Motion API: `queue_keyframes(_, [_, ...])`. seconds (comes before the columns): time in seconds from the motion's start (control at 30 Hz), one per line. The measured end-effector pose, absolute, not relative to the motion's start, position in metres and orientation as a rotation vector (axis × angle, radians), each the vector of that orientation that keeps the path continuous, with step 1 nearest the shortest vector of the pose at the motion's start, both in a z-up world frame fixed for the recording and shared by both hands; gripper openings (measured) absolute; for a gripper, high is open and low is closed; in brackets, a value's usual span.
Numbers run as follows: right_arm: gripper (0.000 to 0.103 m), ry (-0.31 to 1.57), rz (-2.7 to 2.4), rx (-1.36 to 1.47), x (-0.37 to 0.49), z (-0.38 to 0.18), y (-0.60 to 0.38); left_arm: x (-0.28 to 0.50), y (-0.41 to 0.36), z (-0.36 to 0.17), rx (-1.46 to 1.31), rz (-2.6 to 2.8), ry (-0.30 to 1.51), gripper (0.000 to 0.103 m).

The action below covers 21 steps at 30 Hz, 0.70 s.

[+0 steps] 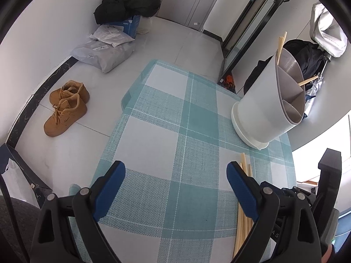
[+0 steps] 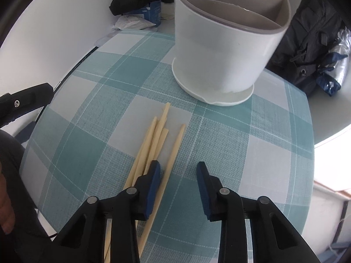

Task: Organize utensils
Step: 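Lower the open right gripper onto the wooden chopstick pile, then close the right gripper on one chopstick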

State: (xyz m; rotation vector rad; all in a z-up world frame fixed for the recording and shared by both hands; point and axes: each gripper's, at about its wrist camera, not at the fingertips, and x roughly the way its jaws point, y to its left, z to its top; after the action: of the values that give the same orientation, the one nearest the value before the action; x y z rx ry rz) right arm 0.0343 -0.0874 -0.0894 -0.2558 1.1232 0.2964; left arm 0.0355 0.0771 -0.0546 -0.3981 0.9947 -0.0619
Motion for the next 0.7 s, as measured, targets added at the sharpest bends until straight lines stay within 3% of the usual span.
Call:
queue_keyframes(0.17, [0.007,1.119,0.34,-0.265,0.041,-0.085,-0.083,0.036,0.079,-0.057,-0.395,-0.046,1.001,0.091])
queue_keyframes(0.53, [0.005,1.166,0.38,-0.068,0.02,-0.08,-0.129,0.035,0.072,-0.058,-0.363,-0.043,1.007,0.091])
queue_keyframes(0.7, [0.005,1.156,0.38,-0.117,0.017,-0.078,-0.126,0.035,0.069,-0.059,-0.339,-0.032,1.009,0.091])
